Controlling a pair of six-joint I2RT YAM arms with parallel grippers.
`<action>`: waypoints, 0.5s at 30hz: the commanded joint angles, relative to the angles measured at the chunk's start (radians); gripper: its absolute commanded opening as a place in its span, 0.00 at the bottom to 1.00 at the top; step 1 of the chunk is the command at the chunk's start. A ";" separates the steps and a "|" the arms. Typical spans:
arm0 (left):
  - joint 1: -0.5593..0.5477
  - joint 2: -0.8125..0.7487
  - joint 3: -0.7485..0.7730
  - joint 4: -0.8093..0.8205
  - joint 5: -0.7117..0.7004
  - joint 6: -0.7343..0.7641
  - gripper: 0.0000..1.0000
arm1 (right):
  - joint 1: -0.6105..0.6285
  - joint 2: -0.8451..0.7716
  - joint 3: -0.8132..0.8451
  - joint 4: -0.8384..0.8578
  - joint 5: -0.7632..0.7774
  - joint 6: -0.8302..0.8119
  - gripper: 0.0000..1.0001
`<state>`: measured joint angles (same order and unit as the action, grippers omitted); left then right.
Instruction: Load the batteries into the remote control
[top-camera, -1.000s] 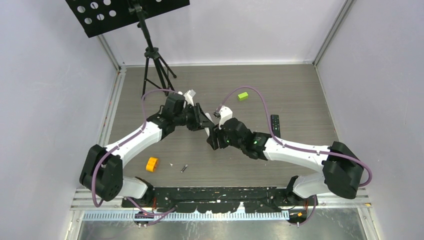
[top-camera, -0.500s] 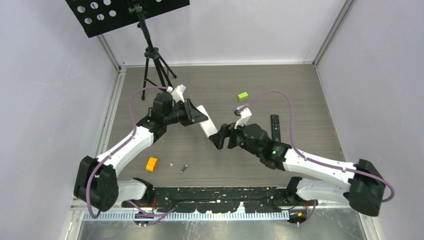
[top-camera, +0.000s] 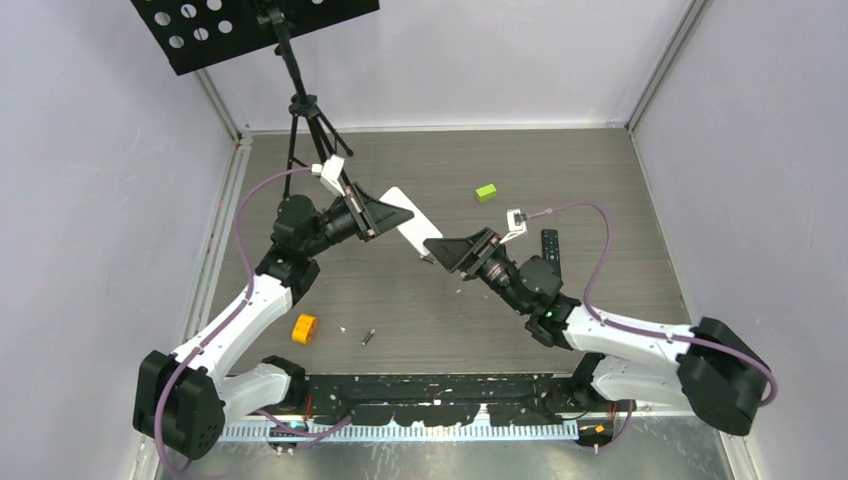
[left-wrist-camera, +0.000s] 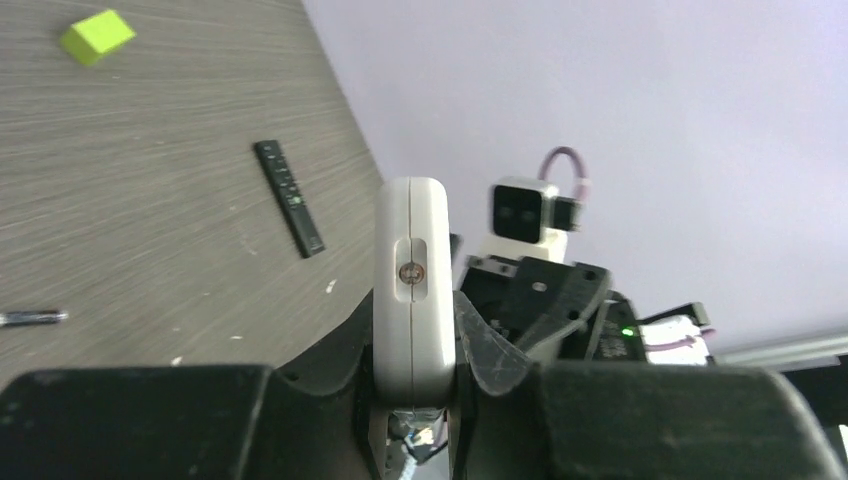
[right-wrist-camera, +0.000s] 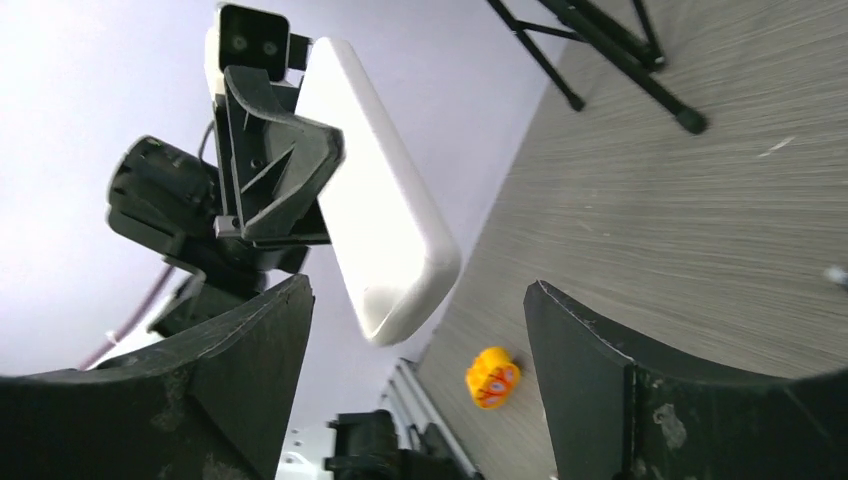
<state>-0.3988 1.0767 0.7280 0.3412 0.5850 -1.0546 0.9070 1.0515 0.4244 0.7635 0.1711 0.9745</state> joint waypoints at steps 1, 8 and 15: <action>0.000 0.012 -0.025 0.231 0.066 -0.162 0.00 | -0.034 0.105 0.034 0.293 -0.096 0.157 0.80; 0.000 0.035 -0.032 0.302 0.100 -0.231 0.00 | -0.063 0.157 0.057 0.320 -0.153 0.209 0.44; 0.005 0.021 -0.019 0.293 0.093 -0.228 0.00 | -0.095 0.163 0.030 0.313 -0.196 0.180 0.18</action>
<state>-0.3969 1.1240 0.6872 0.5724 0.6575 -1.2785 0.8333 1.2068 0.4477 1.0405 0.0059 1.1973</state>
